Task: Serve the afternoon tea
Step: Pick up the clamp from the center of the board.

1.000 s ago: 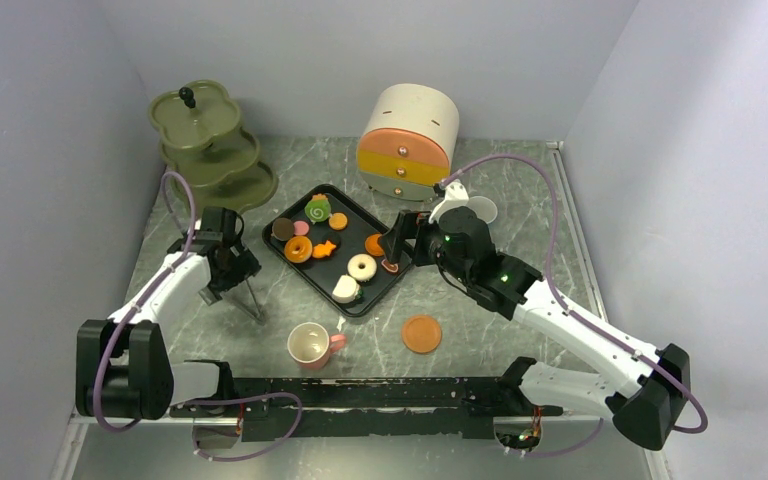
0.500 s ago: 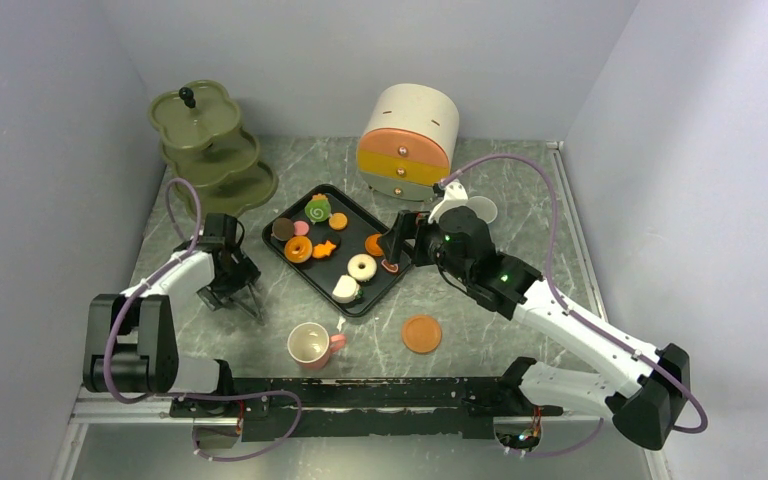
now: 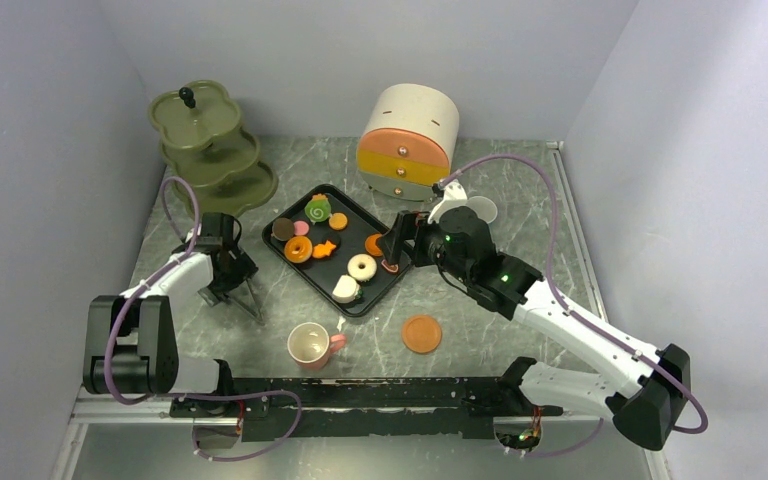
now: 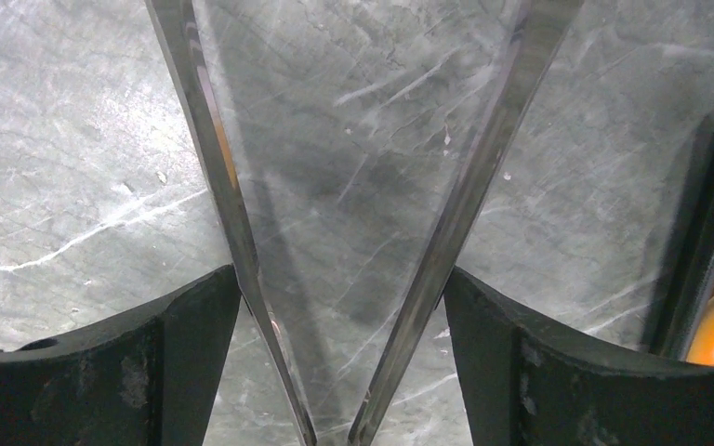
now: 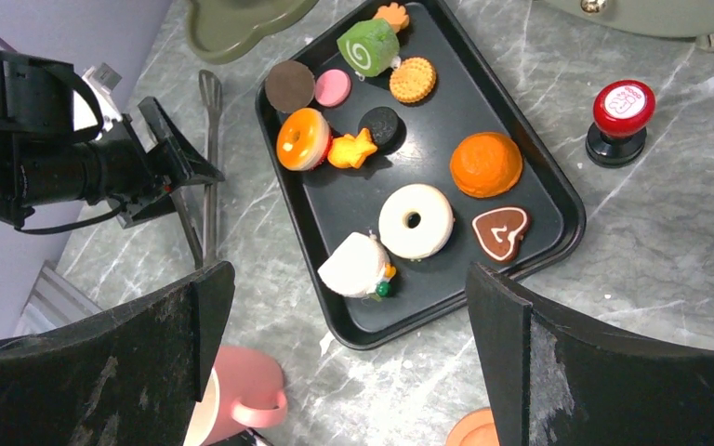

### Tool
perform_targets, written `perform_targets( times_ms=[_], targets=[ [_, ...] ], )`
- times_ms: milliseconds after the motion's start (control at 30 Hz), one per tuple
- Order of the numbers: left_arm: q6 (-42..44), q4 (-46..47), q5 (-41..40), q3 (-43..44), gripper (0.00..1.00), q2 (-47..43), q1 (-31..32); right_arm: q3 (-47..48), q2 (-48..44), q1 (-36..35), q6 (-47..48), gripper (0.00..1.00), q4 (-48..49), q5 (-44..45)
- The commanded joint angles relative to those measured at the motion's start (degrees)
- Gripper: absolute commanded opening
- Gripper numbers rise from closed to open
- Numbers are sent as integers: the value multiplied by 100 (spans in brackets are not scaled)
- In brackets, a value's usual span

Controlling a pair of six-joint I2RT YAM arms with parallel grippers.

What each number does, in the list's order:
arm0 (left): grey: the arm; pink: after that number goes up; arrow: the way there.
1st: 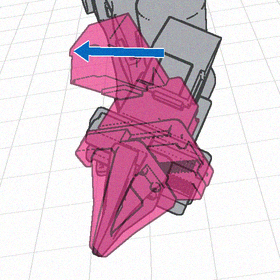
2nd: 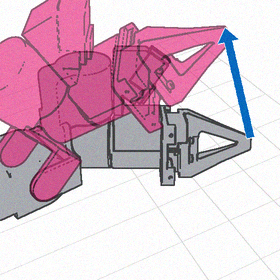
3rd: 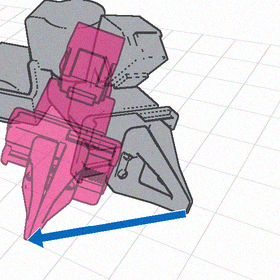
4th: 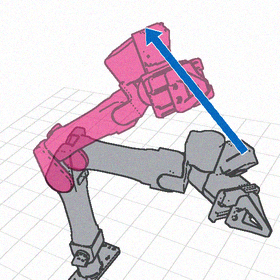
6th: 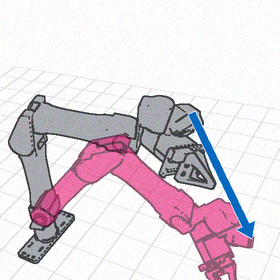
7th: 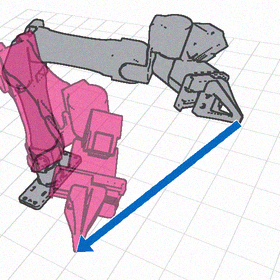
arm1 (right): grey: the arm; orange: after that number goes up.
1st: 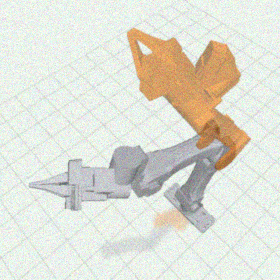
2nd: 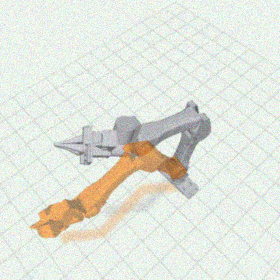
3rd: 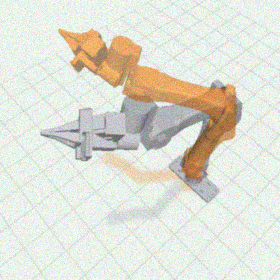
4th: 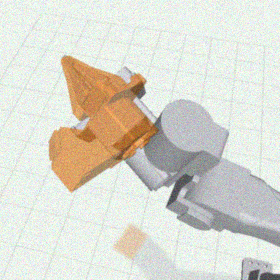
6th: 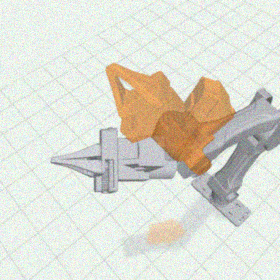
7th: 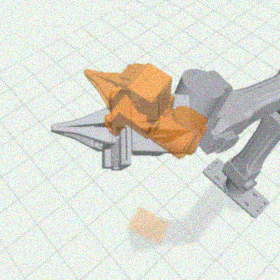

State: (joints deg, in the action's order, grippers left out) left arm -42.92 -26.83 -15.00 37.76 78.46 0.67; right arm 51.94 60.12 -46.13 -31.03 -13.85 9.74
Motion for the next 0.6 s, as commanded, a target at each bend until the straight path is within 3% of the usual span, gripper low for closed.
perform_targets(
  times_ms=[0, 567],
  targets=[
    [-133, 204, -85, -73, 85, 221, -49, 68, 26, 33, 21, 99, 55, -75],
    [-268, 207, -118, -50, 76, 396, -49, -37, 110, 34, -92, 99, 183, -276]
  ],
)
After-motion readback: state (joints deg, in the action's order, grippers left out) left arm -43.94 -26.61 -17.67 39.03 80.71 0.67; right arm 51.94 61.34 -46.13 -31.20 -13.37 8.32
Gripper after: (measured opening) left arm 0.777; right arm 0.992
